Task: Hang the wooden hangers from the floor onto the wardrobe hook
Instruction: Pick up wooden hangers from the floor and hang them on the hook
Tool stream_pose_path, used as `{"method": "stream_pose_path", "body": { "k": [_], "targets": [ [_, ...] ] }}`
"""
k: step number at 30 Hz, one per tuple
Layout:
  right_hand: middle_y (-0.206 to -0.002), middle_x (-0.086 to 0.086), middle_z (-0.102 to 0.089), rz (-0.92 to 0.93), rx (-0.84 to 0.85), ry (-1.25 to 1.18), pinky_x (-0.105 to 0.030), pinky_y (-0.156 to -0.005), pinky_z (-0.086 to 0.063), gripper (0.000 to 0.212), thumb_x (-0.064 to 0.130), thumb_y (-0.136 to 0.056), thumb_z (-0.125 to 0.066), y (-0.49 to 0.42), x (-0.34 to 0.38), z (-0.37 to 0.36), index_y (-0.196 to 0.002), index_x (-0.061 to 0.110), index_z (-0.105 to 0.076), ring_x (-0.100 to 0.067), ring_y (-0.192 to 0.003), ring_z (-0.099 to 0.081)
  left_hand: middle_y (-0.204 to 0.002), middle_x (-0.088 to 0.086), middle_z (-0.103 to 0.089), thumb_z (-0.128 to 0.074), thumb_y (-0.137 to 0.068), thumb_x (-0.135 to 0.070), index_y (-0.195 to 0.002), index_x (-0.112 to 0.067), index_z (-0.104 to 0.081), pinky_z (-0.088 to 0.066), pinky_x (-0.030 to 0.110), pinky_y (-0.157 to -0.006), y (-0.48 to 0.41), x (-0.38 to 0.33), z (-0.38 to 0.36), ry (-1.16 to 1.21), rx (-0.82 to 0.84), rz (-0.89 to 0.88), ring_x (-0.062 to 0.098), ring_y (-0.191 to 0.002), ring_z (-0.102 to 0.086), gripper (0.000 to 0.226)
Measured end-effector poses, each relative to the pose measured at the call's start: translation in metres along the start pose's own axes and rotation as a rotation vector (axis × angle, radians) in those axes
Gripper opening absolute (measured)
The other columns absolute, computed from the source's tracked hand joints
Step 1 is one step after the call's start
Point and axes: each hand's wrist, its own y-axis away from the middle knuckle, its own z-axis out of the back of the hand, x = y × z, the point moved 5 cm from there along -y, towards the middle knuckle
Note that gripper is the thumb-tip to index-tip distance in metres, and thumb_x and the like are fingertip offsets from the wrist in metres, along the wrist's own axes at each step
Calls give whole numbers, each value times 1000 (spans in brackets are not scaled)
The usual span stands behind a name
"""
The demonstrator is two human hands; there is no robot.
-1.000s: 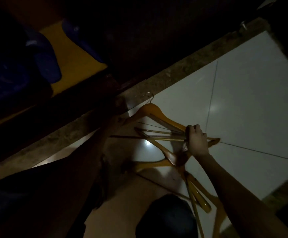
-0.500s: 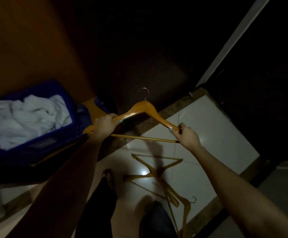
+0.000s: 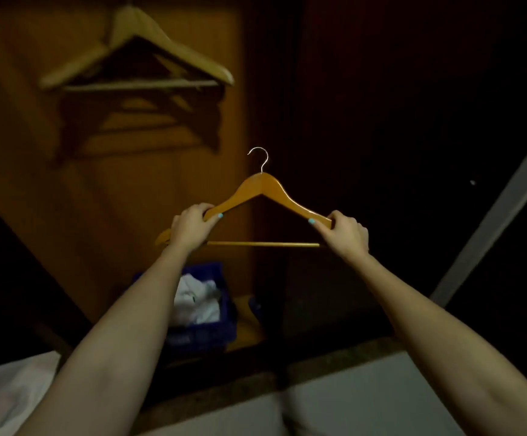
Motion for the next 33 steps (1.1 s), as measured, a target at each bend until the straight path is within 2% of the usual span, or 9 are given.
{"method": "stream_pose_path", "body": {
  "k": [2, 4, 9, 13, 17, 20, 23, 28, 33],
  "targets": [
    [-75, 2, -63, 40, -37, -75, -27, -60, -46, 43, 58, -87, -52, -27, 41, 15, -96, 17, -60, -13, -66, -61, -120, 5, -57, -49, -95, -40, -130, -20, -52, -43, 46, -95, -18, 3, 49, -42, -82, -37, 27, -111, -54, 40],
    [-77, 2, -65, 58, -68, -152, -27, -62, -44, 42, 58, -86, -55, -55, 77, 25, -98, 18, -60, -13, -70, -62, -124, 5, -55, -49, -96, -36, -132, -20, -51, -42, 46, -98, -36, 5, 94, -89, -167, -62, 26, -116, -52, 39],
    [-72, 7, -62, 113, -152, -251, -28, -64, -42, 43, 62, -84, -55, -122, 155, 39, -98, 22, -61, -12, -69, -60, -125, 2, -58, -51, -95, -33, -130, -22, -54, -41, 41, -95, -82, 12, 181, -149, -401, -91, 24, -118, -50, 37],
    [-73, 7, -60, 176, -177, -307, -28, -64, -40, 38, 59, -84, -57, -175, 211, 39, -100, 24, -61, -11, -67, -56, -126, 2, -60, -55, -94, -33, -128, -21, -57, -41, 42, -97, -125, 30, 233, -124, -526, -97, 25, -120, -49, 36],
    [-76, 6, -61, 230, -259, -313, -30, -67, -45, 41, 62, -82, -57, -227, 261, 32, -98, 25, -63, -18, -75, -61, -127, 4, -60, -55, -94, -34, -128, -20, -56, -42, 41, -94, -169, 49, 272, -156, -597, -96, 26, -119, -50, 37],
    [-86, 4, -66, 256, -297, -341, -35, -74, -50, 46, 63, -82, -57, -266, 292, 23, -103, 23, -64, -20, -83, -63, -123, 2, -62, -53, -94, -33, -127, -19, -56, -42, 37, -91, -202, 55, 300, -228, -664, -124, 23, -115, -52, 35],
    [-96, -2, -69, 273, -298, -354, -34, -74, -49, 48, 60, -84, -57, -296, 318, 13, -107, 19, -65, -21, -88, -64, -119, 1, -63, -53, -94, -32, -125, -19, -56, -44, 37, -91, -232, 59, 317, -289, -672, -129, 23, -113, -54, 34],
    [-116, -5, -68, 282, -324, -399, -43, -88, -52, 54, 59, -83, -59, -333, 345, 1, -118, 18, -64, -25, -107, -62, -120, 3, -62, -54, -94, -31, -124, -18, -55, -44, 39, -91, -265, 75, 329, -271, -680, -82, 24, -114, -54, 33],
    [-117, -4, -68, 334, -369, -325, -42, -88, -53, 60, 62, -81, -58, -353, 362, -7, -121, 18, -63, -24, -109, -63, -122, 4, -62, -54, -94, -32, -125, -17, -55, -45, 39, -89, -277, 103, 321, -235, -688, -59, 26, -113, -57, 34]
  ]
}}
